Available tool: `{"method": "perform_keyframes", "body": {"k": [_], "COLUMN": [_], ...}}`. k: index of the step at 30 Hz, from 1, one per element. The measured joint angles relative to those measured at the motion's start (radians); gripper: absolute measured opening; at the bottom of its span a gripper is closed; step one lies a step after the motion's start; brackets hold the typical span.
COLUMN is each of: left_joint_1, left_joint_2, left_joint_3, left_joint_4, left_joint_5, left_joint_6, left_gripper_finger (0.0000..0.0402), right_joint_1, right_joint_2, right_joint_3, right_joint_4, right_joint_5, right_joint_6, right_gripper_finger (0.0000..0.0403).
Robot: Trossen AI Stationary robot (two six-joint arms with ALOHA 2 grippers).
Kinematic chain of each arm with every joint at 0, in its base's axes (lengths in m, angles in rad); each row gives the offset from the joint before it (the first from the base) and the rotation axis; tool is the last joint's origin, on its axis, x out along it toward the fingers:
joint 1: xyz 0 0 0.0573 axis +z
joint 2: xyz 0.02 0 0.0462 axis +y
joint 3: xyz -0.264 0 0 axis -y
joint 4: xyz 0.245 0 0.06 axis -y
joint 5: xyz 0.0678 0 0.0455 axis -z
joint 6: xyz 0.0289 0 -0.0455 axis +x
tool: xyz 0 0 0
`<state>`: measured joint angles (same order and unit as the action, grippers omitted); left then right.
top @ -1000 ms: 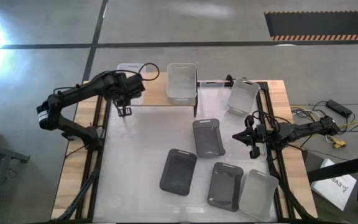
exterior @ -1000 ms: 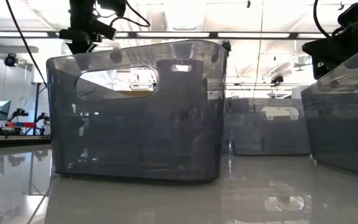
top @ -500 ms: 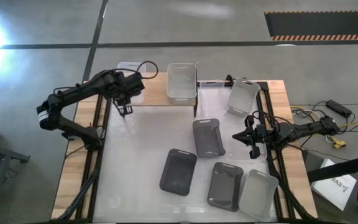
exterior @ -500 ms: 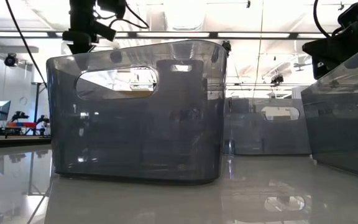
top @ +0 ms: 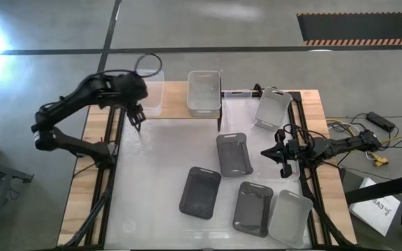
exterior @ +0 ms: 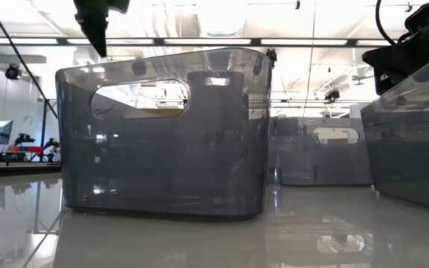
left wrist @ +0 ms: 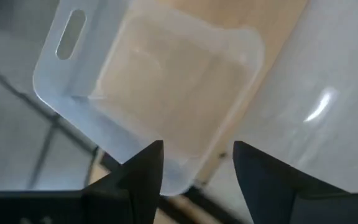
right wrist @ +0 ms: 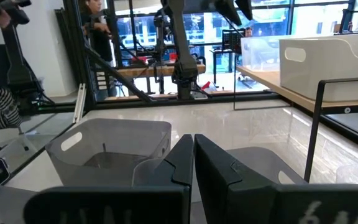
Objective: Stack baskets on shelf by color
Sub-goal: Put the left transparent bin on the shelf, then move the black bin to the left of the table
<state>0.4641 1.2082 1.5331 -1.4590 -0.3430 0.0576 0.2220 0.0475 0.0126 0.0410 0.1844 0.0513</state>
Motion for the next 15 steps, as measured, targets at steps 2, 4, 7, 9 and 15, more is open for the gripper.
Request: {"method": "perform_keyframes", "body": {"k": [2, 4, 7, 9, 15], "left_joint_1": [-0.007, -0.034, -0.131, -0.239, -0.624], "left_joint_2": [-0.032, -0.068, -0.109, -0.125, -0.112], "left_joint_3": [0.011, 0.006, -0.022, -0.052, -0.168], "left_joint_4": [0.009, 0.038, 0.124, 0.206, 0.523], "left_joint_5": [0.067, 0.159, 0.260, 0.266, 0.115], "left_joint_6": [-0.043, -0.079, -0.117, -0.146, -0.158], "left_gripper_finger": [0.0181, 0.0182, 0.0182, 0.0182, 0.0182], "right_joint_1": [0.000, 0.000, 0.000, 0.000, 0.000], "right_joint_2": [0.000, 0.000, 0.000, 0.000, 0.000], "right_joint_3": [0.000, 0.000, 0.000, 0.000, 0.000], "right_joint_4": [0.000, 0.000, 0.000, 0.000, 0.000], "right_joint_5": [0.000, 0.000, 0.000, 0.000, 0.000], "right_joint_6": [0.000, 0.000, 0.000, 0.000, 0.000], "right_gripper_finger": [0.0009, 0.0009, 0.0009, 0.0009, 0.0009]}}
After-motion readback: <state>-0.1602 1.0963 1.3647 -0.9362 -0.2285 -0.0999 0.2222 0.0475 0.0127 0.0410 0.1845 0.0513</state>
